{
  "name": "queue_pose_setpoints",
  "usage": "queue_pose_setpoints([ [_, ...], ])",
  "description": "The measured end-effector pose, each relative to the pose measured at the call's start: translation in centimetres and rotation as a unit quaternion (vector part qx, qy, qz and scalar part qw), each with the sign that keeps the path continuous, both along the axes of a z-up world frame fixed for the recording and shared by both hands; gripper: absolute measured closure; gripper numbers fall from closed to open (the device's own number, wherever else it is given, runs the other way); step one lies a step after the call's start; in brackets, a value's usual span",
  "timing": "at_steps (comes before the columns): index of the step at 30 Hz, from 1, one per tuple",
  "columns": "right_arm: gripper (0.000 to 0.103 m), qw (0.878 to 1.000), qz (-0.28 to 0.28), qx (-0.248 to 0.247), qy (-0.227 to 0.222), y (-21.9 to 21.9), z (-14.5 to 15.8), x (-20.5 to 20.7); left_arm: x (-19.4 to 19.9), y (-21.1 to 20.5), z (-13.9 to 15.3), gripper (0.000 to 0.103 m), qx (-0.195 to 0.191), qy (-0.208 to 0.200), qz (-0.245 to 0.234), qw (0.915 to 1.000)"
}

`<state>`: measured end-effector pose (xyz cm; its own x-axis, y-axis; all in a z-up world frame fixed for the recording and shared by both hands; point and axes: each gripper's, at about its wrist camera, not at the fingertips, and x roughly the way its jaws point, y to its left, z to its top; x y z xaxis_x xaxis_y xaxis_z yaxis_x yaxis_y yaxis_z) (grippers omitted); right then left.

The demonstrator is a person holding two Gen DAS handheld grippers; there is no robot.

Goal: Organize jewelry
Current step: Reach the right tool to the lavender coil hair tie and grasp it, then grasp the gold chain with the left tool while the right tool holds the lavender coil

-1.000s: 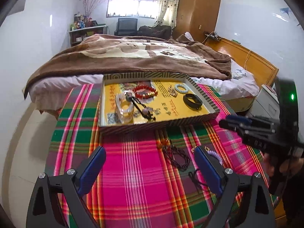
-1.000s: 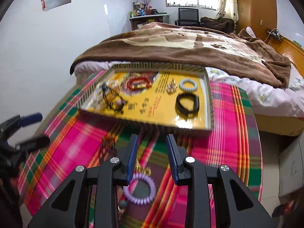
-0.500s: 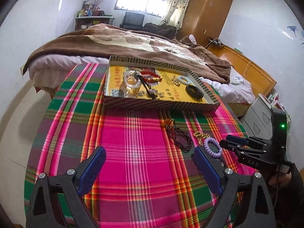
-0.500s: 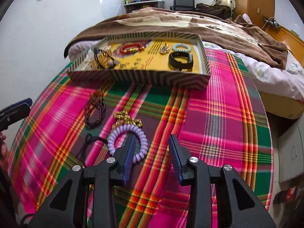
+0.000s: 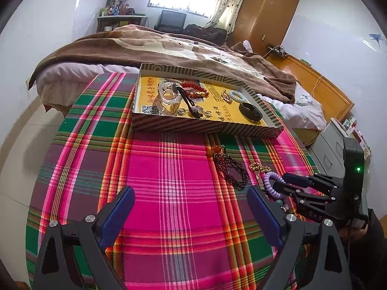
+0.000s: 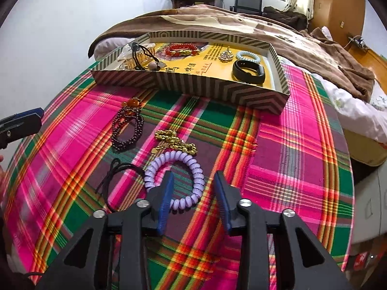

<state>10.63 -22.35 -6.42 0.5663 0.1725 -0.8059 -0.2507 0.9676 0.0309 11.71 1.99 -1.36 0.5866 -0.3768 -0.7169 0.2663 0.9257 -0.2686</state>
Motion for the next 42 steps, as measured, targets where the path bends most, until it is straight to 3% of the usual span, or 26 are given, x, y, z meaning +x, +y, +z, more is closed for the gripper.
queue_pose_setpoints([
  [2,0.091,1.000,-0.001,0.000,0.001,-0.2,0.0,0.0,0.2,-0.3,0.0,0.009,0.003,0.002,0.000,1.0000],
  [5,0.093,1.000,0.002,0.009,0.000,-0.7,0.0,0.0,0.3,-0.7,-0.1,0.009,0.005,0.004,-0.001,1.0000],
  [18,0.094,0.996,-0.060,0.060,-0.018,-5.9,0.7,-2.0,1.0,-4.0,0.3,0.009,0.017,0.004,-0.031,0.9994],
  [28,0.094,0.992,-0.092,0.084,-0.031,-8.5,1.0,-3.6,3.2,-10.8,0.0,0.010,0.014,0.010,-0.115,0.9932],
  [35,0.094,0.989,-0.107,0.095,-0.030,-9.8,0.8,-4.1,4.3,-15.5,-1.1,0.021,0.071,0.001,-0.165,0.9837],
  [39,0.094,0.989,-0.106,0.098,-0.034,-10.2,1.0,-4.2,5.2,-16.2,-2.1,0.024,0.077,0.014,-0.169,0.9826],
  [42,0.094,0.989,-0.104,0.100,-0.036,-10.2,1.1,-4.2,5.4,-16.6,-2.9,0.033,0.087,0.022,-0.171,0.9813],
])
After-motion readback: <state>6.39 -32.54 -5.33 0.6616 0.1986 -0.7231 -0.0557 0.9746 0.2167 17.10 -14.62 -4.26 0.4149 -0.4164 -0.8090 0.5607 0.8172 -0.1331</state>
